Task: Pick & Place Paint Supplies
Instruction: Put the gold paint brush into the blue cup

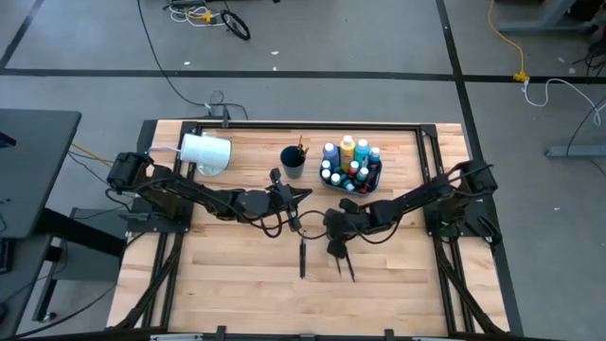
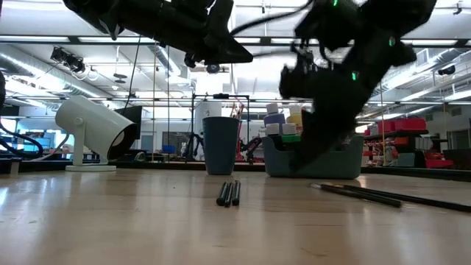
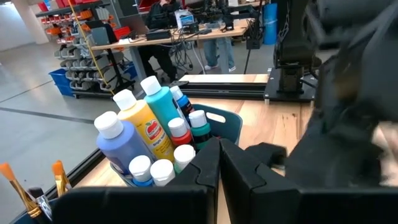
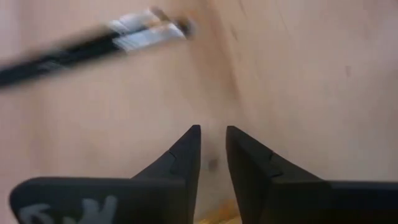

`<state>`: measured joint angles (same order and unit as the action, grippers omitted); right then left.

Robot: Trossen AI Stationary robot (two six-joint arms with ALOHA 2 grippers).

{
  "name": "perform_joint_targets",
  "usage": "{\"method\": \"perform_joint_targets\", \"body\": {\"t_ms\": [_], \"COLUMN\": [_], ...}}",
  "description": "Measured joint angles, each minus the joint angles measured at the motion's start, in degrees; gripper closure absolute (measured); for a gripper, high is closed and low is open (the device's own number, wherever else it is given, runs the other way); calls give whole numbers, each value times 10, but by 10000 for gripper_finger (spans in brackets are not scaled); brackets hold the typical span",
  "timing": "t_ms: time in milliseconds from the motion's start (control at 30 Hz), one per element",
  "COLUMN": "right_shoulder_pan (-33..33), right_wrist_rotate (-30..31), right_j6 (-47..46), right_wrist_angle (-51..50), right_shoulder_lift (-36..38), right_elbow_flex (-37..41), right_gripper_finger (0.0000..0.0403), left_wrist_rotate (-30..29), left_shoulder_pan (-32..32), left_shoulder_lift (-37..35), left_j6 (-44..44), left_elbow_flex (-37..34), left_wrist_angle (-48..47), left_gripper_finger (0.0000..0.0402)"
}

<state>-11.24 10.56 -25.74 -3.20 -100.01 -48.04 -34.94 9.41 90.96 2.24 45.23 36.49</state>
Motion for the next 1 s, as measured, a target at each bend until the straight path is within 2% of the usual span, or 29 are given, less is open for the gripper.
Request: {"method": "perform_joint_targets", "body": {"t_ms": [200,300,400,500,633,700,1000], "right_shoulder_pan": [1,-1,-6,-13,-9,-7,8], "right_wrist_rotate": [4,-24,-53,-55,-66,-84,-18], "right_j6": [-25,-35,0,18,-55,-63,-57], "right_wrist_angle": [-23,-57,-124,-171,-161,-164,-149], "right_shoulder_lift": [42,46,46,46,46,46,44], "right_elbow_flex": [-8,-8,-8,-8,-8,-8,-8], "right_gripper_finger": [309,292,276,264,259,259,259], "left_wrist_rotate": [0,0,0,0,0,0,0], "left_shoulder_pan": [0,0,0,0,0,0,0], "left_shoulder_lift": [0,0,0,0,0,0,0], "left_j6": [-1,-2,-3,-3,-16,-21,-25], "left_elbow_flex": [0,0,0,0,0,0,0], "left_wrist_angle": [-1,-1,-2,-2,0,0,0], "left_gripper_finger": [384,384,384,385,385,385,385]}}
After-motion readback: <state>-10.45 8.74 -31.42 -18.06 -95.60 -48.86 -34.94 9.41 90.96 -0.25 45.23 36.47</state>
